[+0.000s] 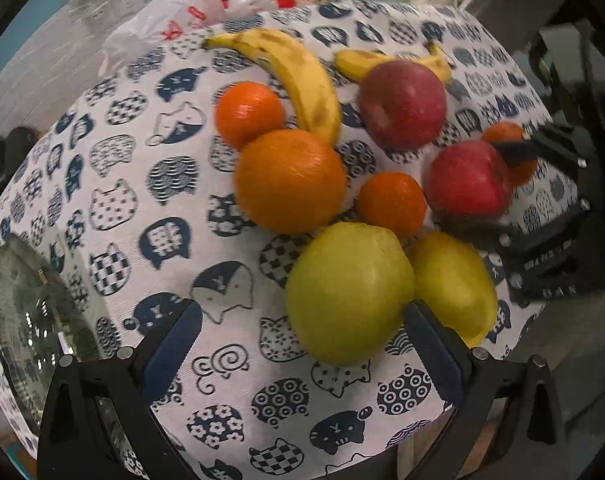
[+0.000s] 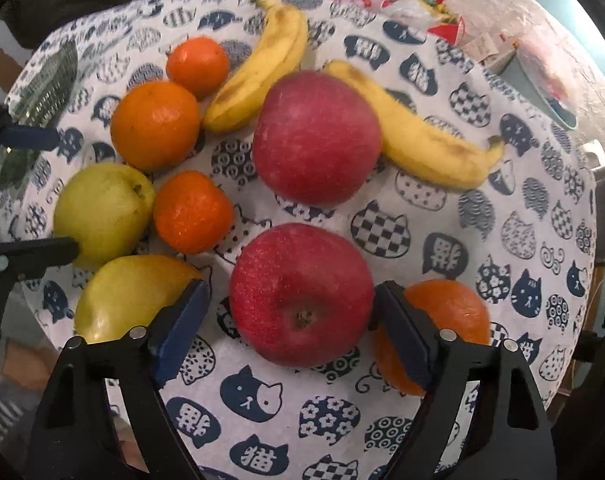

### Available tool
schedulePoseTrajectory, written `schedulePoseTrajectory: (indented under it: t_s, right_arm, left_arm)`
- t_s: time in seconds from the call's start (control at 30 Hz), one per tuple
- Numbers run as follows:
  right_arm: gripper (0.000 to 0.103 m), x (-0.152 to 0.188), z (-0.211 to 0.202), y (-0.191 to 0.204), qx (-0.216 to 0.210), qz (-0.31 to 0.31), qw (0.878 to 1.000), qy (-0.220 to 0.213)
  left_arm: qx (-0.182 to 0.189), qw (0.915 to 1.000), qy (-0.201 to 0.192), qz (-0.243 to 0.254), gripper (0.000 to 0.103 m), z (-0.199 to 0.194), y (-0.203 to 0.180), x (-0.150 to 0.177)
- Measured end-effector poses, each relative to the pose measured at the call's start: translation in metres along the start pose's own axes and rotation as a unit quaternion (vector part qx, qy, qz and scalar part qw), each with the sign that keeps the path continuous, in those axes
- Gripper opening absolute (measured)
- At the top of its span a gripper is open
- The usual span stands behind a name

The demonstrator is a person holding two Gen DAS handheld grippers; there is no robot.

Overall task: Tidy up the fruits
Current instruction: 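Grasp the green pear with the left gripper while the right gripper grasps a red apple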

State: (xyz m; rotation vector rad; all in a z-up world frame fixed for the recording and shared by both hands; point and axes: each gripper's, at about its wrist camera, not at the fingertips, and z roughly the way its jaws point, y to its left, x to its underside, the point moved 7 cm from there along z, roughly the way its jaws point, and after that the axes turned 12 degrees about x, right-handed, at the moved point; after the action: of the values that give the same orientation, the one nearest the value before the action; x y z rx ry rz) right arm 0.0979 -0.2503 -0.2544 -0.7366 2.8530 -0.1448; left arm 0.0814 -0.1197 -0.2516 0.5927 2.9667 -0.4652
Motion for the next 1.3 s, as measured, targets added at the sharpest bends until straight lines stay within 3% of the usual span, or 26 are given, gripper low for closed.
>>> schedulePoseTrajectory:
  t_s: [0.3,0.57,0.7,1.07,1.3]
  right_arm:
    - [0.077,-0.011,0.009,-0.001,-0.001,0.002,1.0,0.008]
    - [0.076,-0.005,0.01,-0.001,-0.004,0.006,1.0,-0.001]
    - [0.076,-0.003,0.006,-0.004,0.002,0.007,1.0,-0.008]
    - [0.076,-0.005,-0.025,-0.011,0.007,0.028,0.999,-0.038]
    - [0.076,-0.008,-0.047,-0.008,0.009,0.034,0.997,-0.063]
  left_arm:
    - [0.026,0.9995,0.019,0.004,0.102,0.024,-0.013,-0.005]
    - [0.076,0.9961,0.01,-0.043,0.102,0.037,-0.006,-0.012]
    - [0.143,0.9876,0.002,-0.066,0.073,0.034,-0.006,-0.013]
    - [0.076,0.9964,-0.015,-0.036,0.073,0.027,-0.009,-0.003]
    - [0.057,0.9969,-0.045,-0.028,0.073,0.0,-0.002,-0.001]
